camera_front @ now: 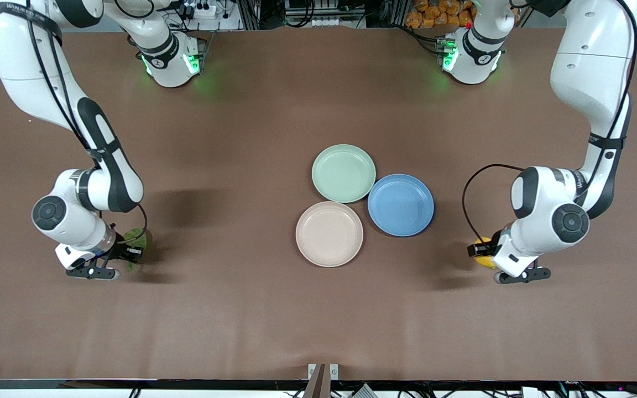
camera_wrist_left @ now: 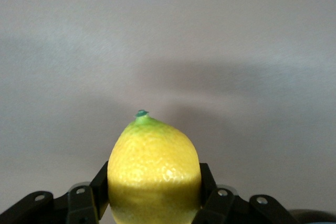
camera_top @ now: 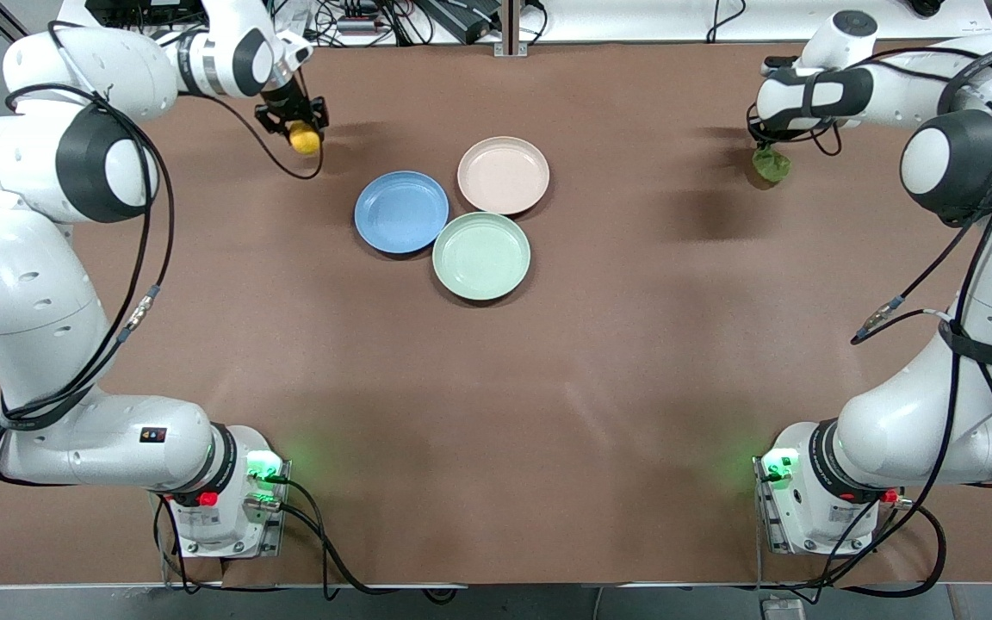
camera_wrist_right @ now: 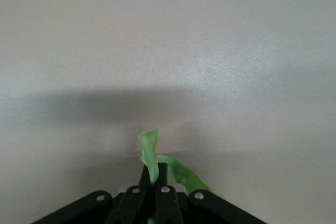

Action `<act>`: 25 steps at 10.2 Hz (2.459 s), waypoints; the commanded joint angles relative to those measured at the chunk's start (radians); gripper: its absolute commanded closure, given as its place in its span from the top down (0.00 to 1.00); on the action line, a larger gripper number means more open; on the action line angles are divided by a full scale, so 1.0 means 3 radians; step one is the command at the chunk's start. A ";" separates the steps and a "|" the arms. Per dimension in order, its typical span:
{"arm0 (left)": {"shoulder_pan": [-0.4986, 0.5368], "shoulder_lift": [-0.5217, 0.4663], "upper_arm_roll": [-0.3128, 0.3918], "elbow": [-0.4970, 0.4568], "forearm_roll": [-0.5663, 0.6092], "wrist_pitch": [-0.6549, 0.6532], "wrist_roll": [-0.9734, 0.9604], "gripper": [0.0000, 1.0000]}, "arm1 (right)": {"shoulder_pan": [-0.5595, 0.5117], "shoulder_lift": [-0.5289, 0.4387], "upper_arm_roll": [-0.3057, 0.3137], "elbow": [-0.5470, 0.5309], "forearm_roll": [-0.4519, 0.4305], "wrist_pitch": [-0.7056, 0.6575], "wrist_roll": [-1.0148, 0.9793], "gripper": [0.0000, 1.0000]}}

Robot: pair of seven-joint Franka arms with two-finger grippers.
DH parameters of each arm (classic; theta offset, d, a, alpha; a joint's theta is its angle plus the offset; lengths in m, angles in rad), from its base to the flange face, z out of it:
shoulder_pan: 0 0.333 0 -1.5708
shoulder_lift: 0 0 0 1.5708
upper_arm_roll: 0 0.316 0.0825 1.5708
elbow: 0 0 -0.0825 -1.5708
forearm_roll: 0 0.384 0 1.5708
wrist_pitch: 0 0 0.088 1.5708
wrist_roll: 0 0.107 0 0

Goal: Place lemon and lettuce in plates
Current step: 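Close the left gripper on the lemon while the right gripper grasps the lettuce, then carry the lemon toward the cream plate while the right gripper carries the lettuce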

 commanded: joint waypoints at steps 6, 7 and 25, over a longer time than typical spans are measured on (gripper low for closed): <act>-0.0672 -0.0002 -0.0049 0.0367 -0.0285 -0.0016 -0.1641 0.00 | 0.0072 -0.0782 0.0295 0.0850 0.0059 -0.2495 0.0464 0.00; -0.0795 0.0038 -0.0049 0.0429 -0.0291 -0.0011 -0.1815 0.00 | 0.0073 -0.0864 0.0463 0.0887 0.0135 -0.2669 0.0729 0.00; -0.1237 0.0341 -0.0009 0.0465 -0.0240 0.0817 -0.2323 1.00 | 0.2251 0.0086 0.1068 0.0427 -0.0278 -0.0059 0.5180 0.00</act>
